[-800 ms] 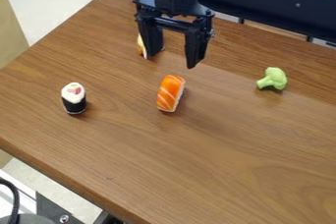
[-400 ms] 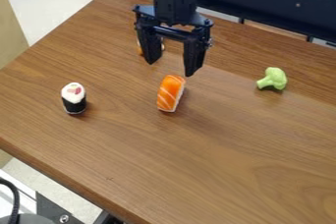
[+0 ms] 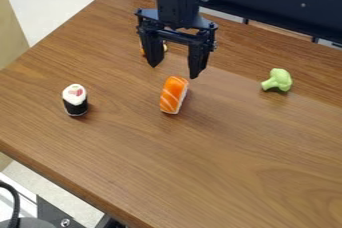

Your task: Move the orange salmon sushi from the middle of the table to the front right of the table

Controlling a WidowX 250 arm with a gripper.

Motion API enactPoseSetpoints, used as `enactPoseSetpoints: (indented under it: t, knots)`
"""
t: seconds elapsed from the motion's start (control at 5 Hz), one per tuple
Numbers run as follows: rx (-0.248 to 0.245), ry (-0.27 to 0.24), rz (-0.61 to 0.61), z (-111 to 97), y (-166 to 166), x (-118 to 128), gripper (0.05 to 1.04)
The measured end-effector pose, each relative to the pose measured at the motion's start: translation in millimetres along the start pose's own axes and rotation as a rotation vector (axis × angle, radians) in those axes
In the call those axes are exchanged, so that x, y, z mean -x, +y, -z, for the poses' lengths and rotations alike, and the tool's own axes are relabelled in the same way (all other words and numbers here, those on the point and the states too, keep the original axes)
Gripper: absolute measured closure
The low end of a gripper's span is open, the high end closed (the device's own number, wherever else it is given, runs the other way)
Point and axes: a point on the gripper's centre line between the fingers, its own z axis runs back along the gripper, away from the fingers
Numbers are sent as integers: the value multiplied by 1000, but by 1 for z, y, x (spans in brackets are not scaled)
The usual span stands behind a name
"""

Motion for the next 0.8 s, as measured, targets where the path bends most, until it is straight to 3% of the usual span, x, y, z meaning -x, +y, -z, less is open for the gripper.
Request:
enactPoseSetpoints:
  t: [0.2,0.4,0.6,0.8]
  knots:
    - [-38,-59,-133,7,10,-5,75]
    - [-106,-118,-207,20,19,-9,75]
    - [-131,-157,-158,28,23,-12,75]
    - [-107,-148,-117,39,26,-14,75]
